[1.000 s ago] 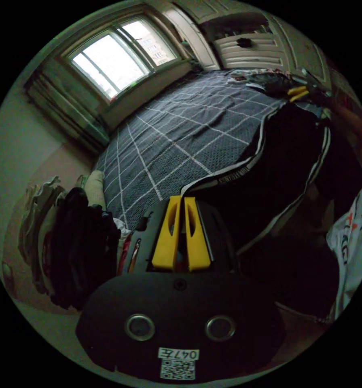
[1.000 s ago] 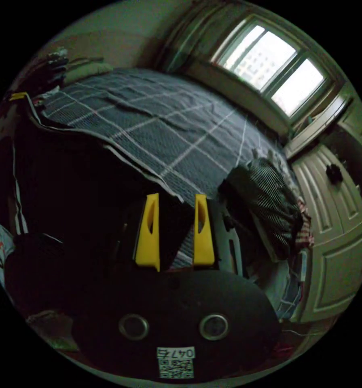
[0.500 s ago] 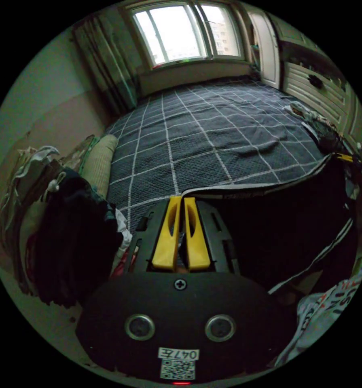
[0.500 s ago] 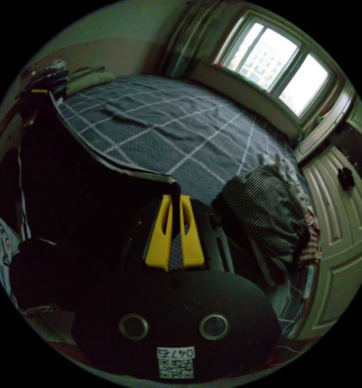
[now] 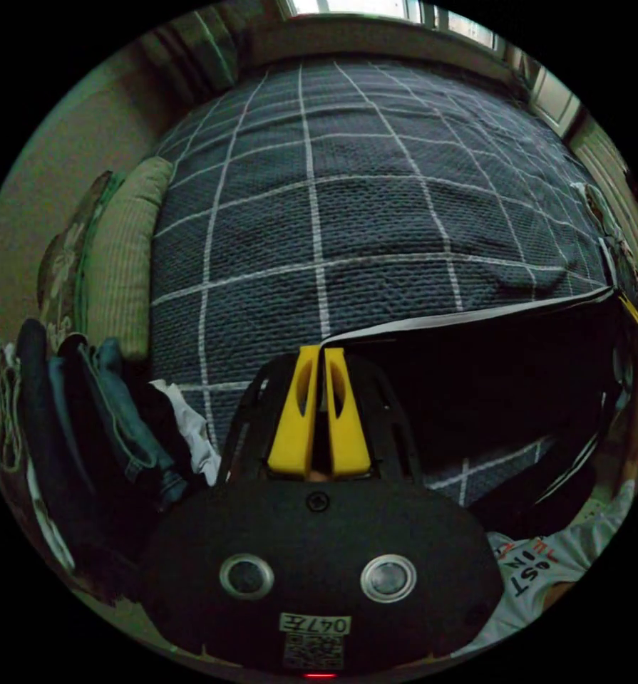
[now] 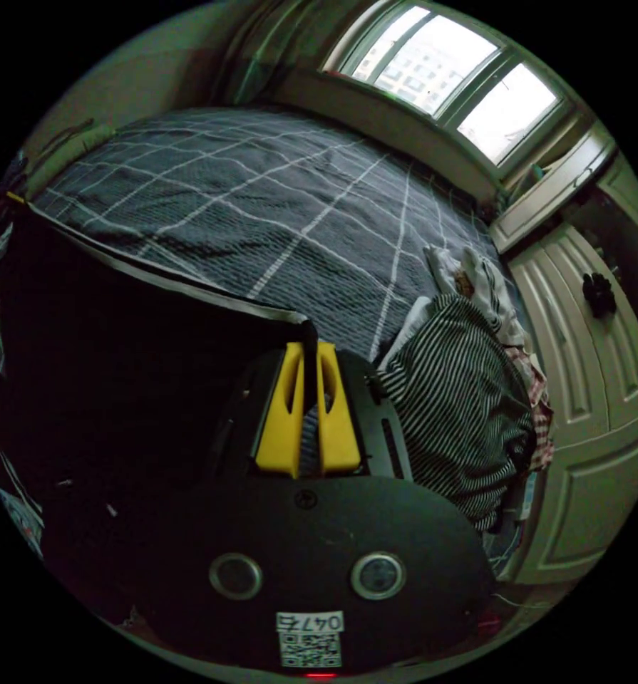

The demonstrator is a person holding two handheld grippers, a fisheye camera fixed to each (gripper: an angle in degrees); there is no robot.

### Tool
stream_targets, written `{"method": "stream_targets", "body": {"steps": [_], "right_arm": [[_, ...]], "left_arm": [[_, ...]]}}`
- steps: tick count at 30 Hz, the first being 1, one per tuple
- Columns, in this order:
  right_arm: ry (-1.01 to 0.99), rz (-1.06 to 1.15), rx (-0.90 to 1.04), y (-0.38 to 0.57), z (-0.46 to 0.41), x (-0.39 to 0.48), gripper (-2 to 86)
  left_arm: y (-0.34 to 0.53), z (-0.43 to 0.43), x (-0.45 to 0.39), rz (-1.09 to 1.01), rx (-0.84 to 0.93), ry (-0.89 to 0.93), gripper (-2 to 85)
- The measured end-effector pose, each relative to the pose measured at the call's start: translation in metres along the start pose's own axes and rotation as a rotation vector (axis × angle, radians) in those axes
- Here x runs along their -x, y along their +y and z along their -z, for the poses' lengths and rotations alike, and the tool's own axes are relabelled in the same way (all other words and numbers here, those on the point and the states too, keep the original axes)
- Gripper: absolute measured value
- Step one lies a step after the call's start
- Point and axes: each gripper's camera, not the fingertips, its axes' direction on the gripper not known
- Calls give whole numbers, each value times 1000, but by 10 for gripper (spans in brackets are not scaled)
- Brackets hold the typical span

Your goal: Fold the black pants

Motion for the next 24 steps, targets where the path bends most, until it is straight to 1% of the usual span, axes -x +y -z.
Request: {"method": "stream_targets", "body": {"steps": [4, 5, 9, 11, 12, 14, 15, 16, 17, 18, 20, 22, 24], "right_arm": [[1, 33, 81, 6, -20, -7, 9], [-17, 31, 111, 10, -27, -7, 11], [-45, 7, 73, 24, -21, -21, 39], [-79, -5, 97, 32, -13, -35, 92], [-84, -17, 102, 34, -10, -39, 102], [-174, -49, 94, 45, 6, -54, 123], [-197, -64, 80, 49, 12, -57, 123], [-214, -94, 23, 59, 26, -62, 124], [-184, -113, -57, 71, 43, -64, 123], [-160, -122, -97, 78, 51, -65, 123], [-89, -182, -196, 104, 78, -68, 112], [-129, -209, -249, 123, 99, -67, 100], [-161, -164, -316, 145, 123, -53, 91]], "left_arm": [[-25, -32, 10, -11, 65, 21, 17], [-30, -42, 13, -11, 83, 25, 38], [-43, -66, 29, -17, 131, -95, 140], [-46, -63, 42, 32, 104, -79, 157], [-45, -56, 51, 72, 69, -73, 161], [-37, -39, 61, 126, -8, -87, 156], [-28, -25, 64, 148, -61, -126, 151], [-22, -18, 65, 147, -86, -150, 149], [-10, -6, 63, 130, -132, -204, 145], [3, 5, 62, 116, -164, -270, 141], [21, 16, 63, 113, -187, -346, 135], [44, 24, 63, 89, -179, -302, 129], [88, 25, 54, -20, -188, -145, 124]]}}
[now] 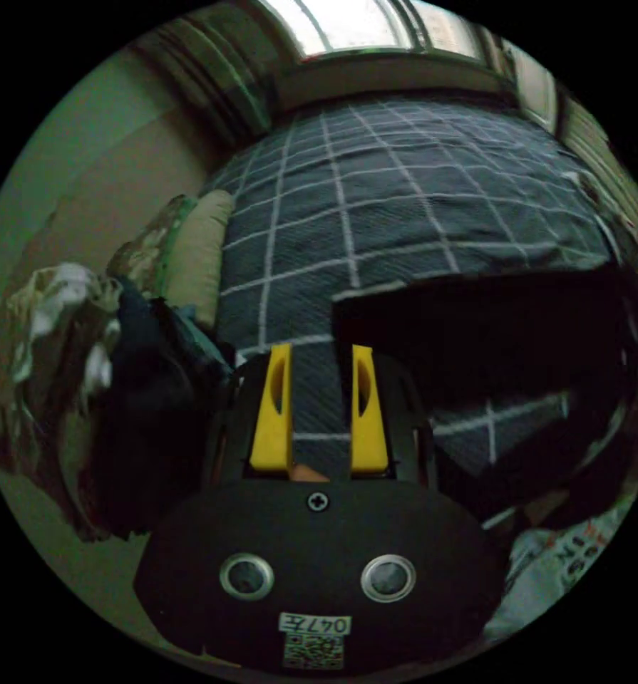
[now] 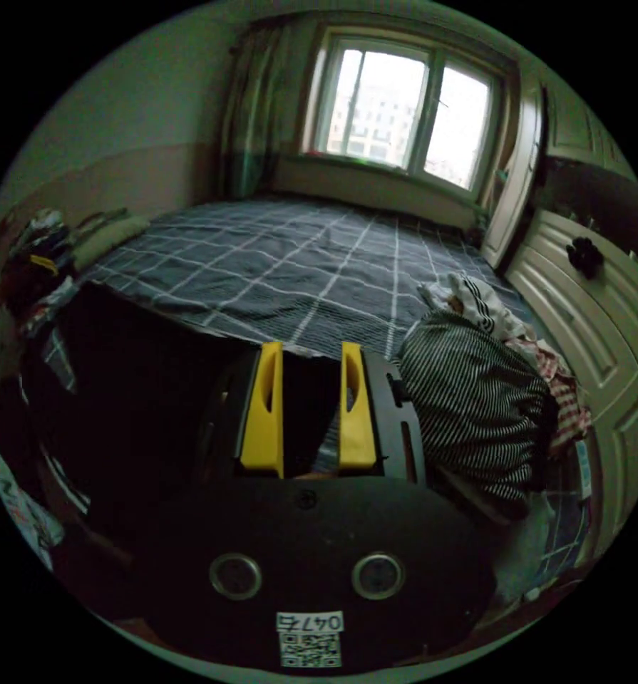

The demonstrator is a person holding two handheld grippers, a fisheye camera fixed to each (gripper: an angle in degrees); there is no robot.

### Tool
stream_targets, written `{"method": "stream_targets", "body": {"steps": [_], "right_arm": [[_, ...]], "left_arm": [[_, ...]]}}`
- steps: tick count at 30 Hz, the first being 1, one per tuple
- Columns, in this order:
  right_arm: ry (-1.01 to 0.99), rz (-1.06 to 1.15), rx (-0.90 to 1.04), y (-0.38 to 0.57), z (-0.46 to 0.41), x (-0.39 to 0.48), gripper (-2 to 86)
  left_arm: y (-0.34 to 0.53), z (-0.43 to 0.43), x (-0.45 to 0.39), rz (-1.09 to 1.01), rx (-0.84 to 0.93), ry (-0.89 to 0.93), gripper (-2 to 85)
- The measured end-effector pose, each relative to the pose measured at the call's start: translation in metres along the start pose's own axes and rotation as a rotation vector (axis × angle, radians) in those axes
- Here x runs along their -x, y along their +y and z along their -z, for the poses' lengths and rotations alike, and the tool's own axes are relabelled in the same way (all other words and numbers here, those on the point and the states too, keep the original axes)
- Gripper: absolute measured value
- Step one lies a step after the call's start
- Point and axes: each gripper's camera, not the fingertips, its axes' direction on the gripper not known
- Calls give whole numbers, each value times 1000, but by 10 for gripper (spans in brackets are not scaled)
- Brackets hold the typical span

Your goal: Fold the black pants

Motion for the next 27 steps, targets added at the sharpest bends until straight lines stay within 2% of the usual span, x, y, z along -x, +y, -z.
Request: {"method": "stream_targets", "body": {"steps": [4, 6, 9, 13, 18, 21, 23, 24, 27], "right_arm": [[-77, 99, -78, 57, 58, 50, 108], [-125, 85, -62, 85, 75, 64, 116], [-141, 53, -16, 127, 98, 78, 124], [-174, -3, 7, 160, 117, 99, 131], [-113, 111, 49, 155, 112, 156, 135], [-104, 181, 110, 150, 93, 195, 127], [-16, 257, 248, 156, 75, 218, 43], [20, 272, 275, 160, 73, 221, 30], [156, 214, 235, 185, 91, 219, 4]], "left_arm": [[69, -9, -9, -70, 57, 180, 131], [108, -16, -1, -58, 73, 364, 138], [144, -25, 11, -27, 70, 521, 141], [170, -41, 17, 19, 122, 522, 109], [204, -36, 16, 50, 120, 388, 17], [223, -25, 17, 48, 125, 353, 4], [236, -16, 22, 63, 120, 327, 1], [246, -10, 26, 74, 114, 316, 0], [272, 6, 35, 76, 100, 294, -2]]}}
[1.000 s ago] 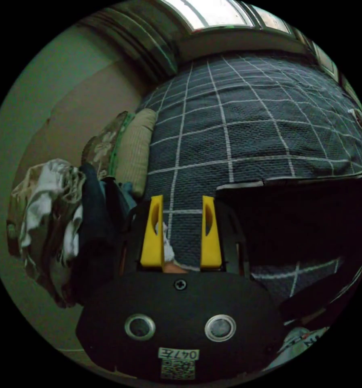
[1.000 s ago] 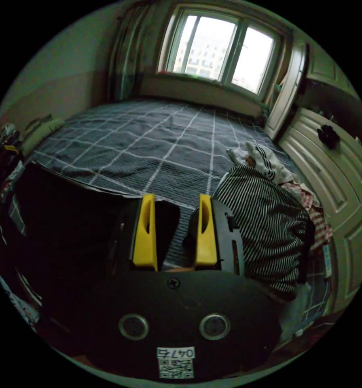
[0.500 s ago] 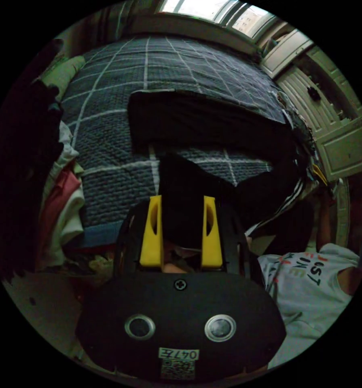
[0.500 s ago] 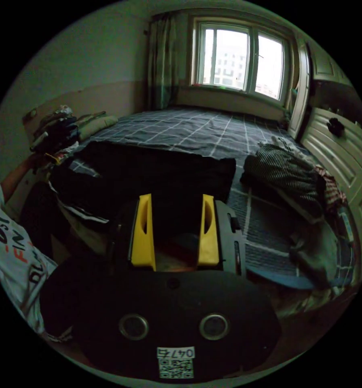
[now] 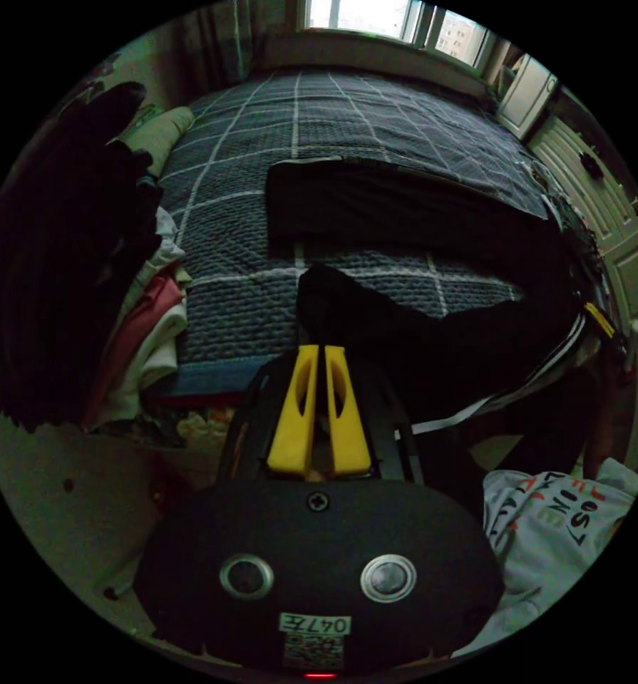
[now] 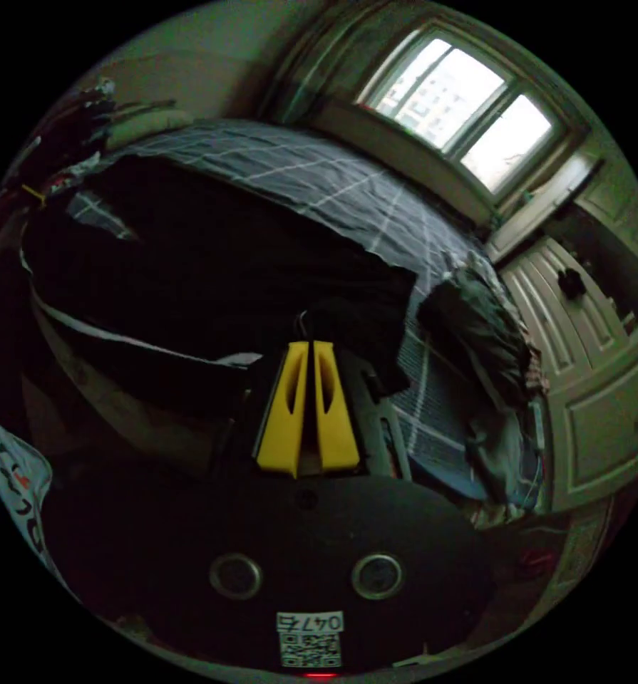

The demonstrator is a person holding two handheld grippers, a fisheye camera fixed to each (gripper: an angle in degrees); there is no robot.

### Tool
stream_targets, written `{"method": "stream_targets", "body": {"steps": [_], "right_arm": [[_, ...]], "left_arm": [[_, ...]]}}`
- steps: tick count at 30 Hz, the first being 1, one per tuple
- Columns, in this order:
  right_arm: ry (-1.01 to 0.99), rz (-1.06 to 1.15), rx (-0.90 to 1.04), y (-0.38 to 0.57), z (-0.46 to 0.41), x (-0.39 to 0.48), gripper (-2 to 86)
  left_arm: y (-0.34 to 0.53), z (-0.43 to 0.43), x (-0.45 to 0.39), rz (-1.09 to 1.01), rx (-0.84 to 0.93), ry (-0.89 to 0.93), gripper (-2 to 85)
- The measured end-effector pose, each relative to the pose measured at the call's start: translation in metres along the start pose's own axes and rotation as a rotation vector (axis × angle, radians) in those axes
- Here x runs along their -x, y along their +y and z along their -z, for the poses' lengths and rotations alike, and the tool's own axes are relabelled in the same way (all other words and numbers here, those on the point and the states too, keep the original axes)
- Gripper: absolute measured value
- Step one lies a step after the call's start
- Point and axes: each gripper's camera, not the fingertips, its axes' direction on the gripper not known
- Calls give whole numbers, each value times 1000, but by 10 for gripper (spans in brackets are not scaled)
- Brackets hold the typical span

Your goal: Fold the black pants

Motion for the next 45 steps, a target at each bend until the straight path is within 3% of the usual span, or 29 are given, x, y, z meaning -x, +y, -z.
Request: {"method": "stream_targets", "body": {"steps": [6, 10, 13, 16, 21, 25, 29, 32, 35, 39, 45], "right_arm": [[-52, -319, 1, 93, 33, -19, 0], [-131, -430, 189, 142, 15, -1, -3], [-22, -483, 326, 161, 5, 15, 8], [-57, -497, 105, 162, 26, 30, 30], [-241, -301, -142, 112, 36, 80, 47], [-414, -7, -265, 43, 32, 167, 47], [-564, 278, -402, -6, 31, 282, 55], [-662, 470, -398, -28, 20, 366, 58], [-618, 604, -345, -47, 0, 437, 51], [-434, 678, -265, -69, -30, 493, 12], [-625, 602, -344, -95, -22, 503, 0]], "left_arm": [[52, 24, -5, -59, -31, 41, -2], [78, 24, -2, -74, -6, 63, -2], [98, 25, 7, -58, 19, 62, 1], [121, 38, 17, -38, -1, 80, 7], [166, 72, 33, -11, -92, 126, 70], [188, 73, 47, 7, -63, 186, 102], [206, 57, 63, 54, 2, 251, 43], [225, 71, 64, 29, -24, 256, 16], [244, 101, 68, 12, -84, 276, 9], [266, 152, 85, 32, -201, 436, 4], [303, 179, 93, -63, -100, 400, -4]]}}
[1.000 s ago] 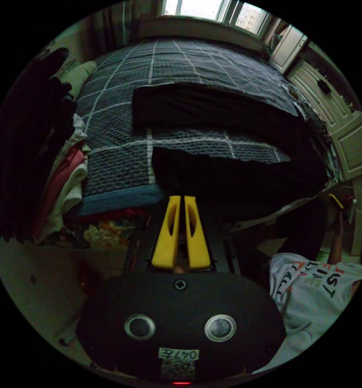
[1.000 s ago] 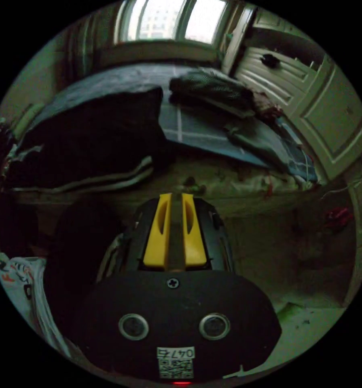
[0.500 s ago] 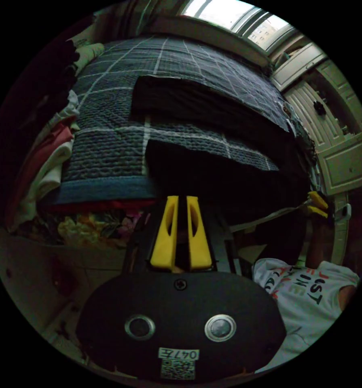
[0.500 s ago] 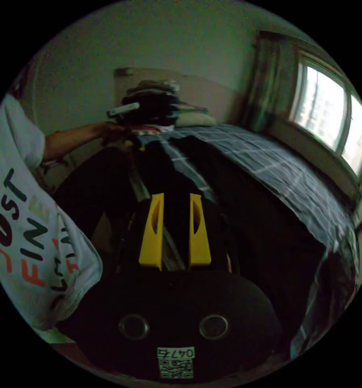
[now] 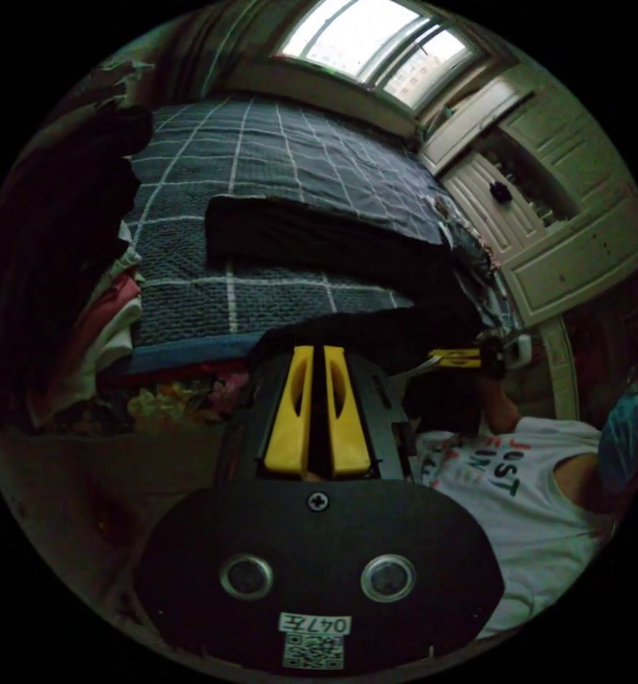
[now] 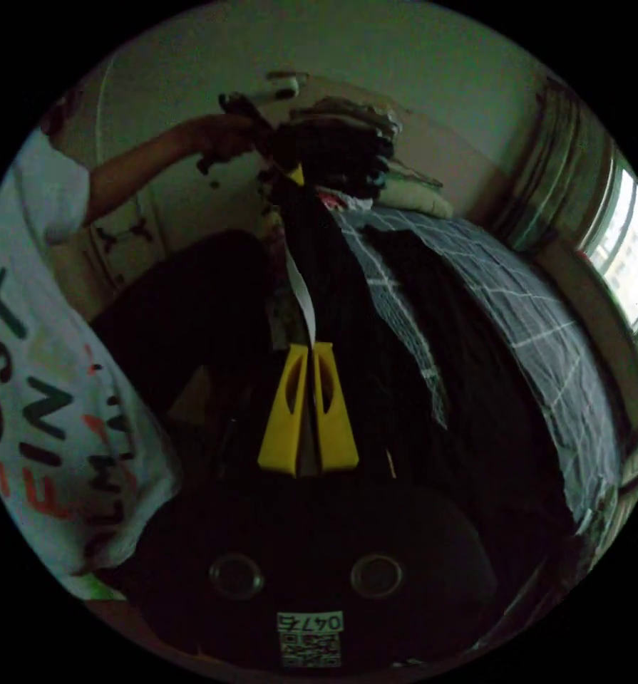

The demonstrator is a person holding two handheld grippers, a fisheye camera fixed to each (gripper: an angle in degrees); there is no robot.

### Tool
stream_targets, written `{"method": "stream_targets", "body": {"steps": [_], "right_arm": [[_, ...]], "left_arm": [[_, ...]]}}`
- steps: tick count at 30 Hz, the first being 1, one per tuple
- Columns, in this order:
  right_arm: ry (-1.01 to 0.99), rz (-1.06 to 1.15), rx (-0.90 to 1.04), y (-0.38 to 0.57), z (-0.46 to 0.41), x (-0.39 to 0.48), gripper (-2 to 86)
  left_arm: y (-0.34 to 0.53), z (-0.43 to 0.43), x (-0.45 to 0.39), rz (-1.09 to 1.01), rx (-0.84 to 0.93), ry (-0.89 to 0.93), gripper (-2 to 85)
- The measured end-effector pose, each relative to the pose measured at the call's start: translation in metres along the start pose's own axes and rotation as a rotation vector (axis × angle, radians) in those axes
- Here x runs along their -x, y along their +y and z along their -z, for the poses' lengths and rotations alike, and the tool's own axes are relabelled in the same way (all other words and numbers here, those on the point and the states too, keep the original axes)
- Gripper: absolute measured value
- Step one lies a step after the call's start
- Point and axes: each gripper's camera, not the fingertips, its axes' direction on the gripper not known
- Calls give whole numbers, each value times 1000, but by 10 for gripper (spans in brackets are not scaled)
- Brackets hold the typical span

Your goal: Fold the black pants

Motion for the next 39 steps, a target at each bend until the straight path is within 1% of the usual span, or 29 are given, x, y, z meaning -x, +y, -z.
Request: {"method": "stream_targets", "body": {"steps": [1, 3, 5, 6, 10, 12, 14, 16, 18, 19, 20, 22, 23, 25, 28, 30, 31, 32, 34, 36, 39], "right_arm": [[-66, 10, -24, -3, 0, 0, 0], [-166, 50, -1, -7, -9, 2, 0], [-275, 113, 87, -10, -35, 7, 1], [-295, 126, 109, -11, -42, 8, 1], [-510, 176, 195, -20, -88, 8, 10], [-547, 206, 227, -27, -101, 7, 18], [-560, 241, 203, -39, -109, 2, 28], [-526, 239, 135, -53, -111, -5, 26], [-432, 204, 38, -73, -117, -13, 19], [-351, 183, -10, -88, -126, -18, 14], [-268, 182, -41, -104, -140, -19, 14], [-202, 229, -56, -129, -167, -17, 16], [-185, 269, -40, -147, -189, -12, 19], [-168, 343, 16, -172, -223, -4, 28], [-107, 456, 114, -201, -273, 8, 36], [-60, 515, 181, -210, -299, 13, 24], [-32, 555, 189, -213, -310, 14, 13], [-10, 559, 154, -217, -313, 12, 5], [1, 511, 110, -224, -314, 2, 1], [1, 442, 63, -233, -312, -15, -1], [-10, 331, 25, -250, -318, -47, -1]], "left_arm": [[6, 0, -1, -17, 21, 1, -5], [39, -3, -4, -35, 82, 32, -8], [67, -11, -3, -25, 118, 72, -7], [86, -13, -1, -2, 118, 92, -7], [138, -1, 12, 77, 44, 148, -8], [157, 17, 21, 114, -19, 109, -7], [158, 28, 26, 134, -64, 101, -2], [151, 35, 27, 132, -95, 81, 11], [136, 30, 28, 112, -88, 52, 47], [132, 27, 29, 116, -84, 57, 50], [126, 21, 29, 116, -77, 86, 54], [119, 12, 25, 94, -80, 148, 58], [116, 7, 22, 90, -82, 160, 58], [116, 2, 18, 80, -70, 129, 60], [118, -12, 16, 76, 4, 42, 55], [122, -27, 13, 55, 100, 25, 7], [124, -30, 11, 44, 124, 17, 4], [129, -30, 6, 8, 128, -12, -2], [136, -20, -2, -32, 74, -46, -6], [140, 3, -7, -49, -46, -50, -8], [134, 33, -7, -45, -165, -88, -9]]}}
